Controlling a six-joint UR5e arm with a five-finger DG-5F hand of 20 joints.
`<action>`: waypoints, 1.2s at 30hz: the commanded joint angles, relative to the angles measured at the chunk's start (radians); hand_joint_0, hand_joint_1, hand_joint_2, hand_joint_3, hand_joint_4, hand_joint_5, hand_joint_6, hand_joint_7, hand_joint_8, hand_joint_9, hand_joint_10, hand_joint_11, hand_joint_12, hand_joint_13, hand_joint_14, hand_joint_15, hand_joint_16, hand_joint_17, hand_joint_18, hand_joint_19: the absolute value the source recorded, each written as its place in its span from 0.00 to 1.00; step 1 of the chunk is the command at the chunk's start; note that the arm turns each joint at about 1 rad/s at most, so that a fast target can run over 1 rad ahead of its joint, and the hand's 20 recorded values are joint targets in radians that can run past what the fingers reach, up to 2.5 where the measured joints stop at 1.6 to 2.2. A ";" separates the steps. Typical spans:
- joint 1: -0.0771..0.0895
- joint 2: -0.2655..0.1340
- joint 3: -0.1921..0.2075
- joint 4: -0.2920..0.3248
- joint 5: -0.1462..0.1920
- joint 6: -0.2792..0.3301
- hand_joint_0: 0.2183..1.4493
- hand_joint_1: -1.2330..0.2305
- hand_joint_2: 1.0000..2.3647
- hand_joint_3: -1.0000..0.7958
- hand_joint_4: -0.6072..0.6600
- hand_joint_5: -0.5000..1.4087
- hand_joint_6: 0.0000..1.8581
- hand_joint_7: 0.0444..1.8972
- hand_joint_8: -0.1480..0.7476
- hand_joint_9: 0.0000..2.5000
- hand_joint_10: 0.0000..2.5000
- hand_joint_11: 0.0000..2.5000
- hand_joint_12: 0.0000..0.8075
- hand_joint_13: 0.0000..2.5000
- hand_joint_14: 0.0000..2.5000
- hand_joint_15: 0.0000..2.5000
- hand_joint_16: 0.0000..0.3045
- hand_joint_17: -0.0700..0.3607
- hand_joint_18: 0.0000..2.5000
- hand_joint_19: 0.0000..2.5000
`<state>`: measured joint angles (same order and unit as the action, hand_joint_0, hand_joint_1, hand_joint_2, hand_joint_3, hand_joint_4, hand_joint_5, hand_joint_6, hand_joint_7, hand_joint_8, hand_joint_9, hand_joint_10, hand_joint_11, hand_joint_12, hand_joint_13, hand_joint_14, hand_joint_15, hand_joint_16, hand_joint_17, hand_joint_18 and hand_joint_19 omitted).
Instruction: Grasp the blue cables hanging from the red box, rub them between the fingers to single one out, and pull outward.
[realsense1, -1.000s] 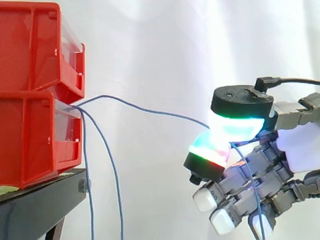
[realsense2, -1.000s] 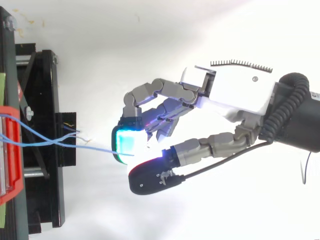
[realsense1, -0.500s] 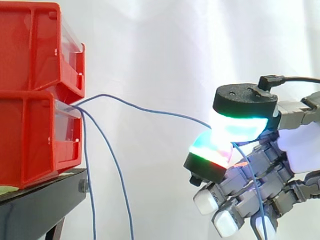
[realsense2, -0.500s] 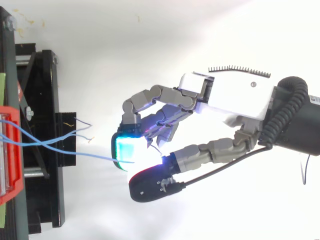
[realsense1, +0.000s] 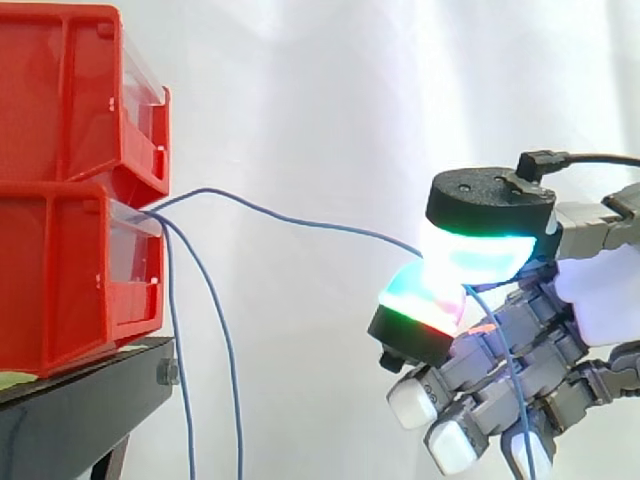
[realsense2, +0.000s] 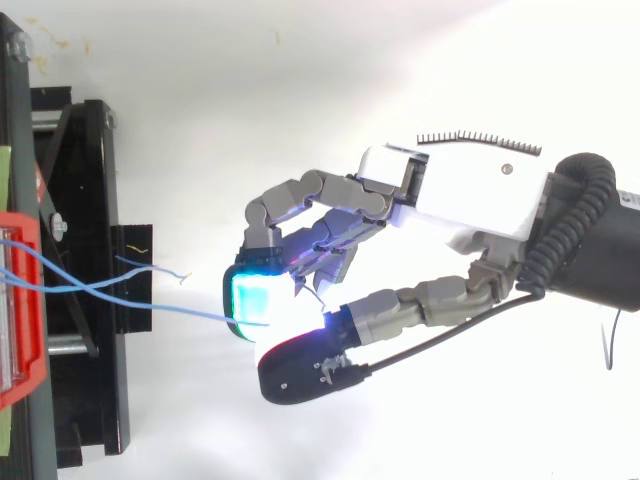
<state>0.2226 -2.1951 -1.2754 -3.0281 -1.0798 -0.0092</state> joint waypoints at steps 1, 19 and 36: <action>0.000 0.000 0.001 0.000 0.000 0.000 0.31 0.31 0.01 0.46 0.53 0.22 0.42 0.63 0.45 0.36 0.00 0.19 0.51 0.33 0.00 0.17 0.18 0.45 0.33 0.27; 0.000 0.000 -0.001 0.000 0.001 0.000 0.31 0.31 0.01 0.47 0.53 0.22 0.43 0.63 0.45 0.37 0.00 0.19 0.51 0.33 0.00 0.17 0.18 0.45 0.34 0.28; 0.000 0.000 -0.001 0.000 0.001 0.000 0.32 0.30 0.01 0.47 0.52 0.22 0.42 0.63 0.47 0.39 0.00 0.20 0.52 0.33 0.00 0.17 0.18 0.46 0.34 0.28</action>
<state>0.2225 -2.1951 -1.2756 -3.0279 -1.0784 -0.0092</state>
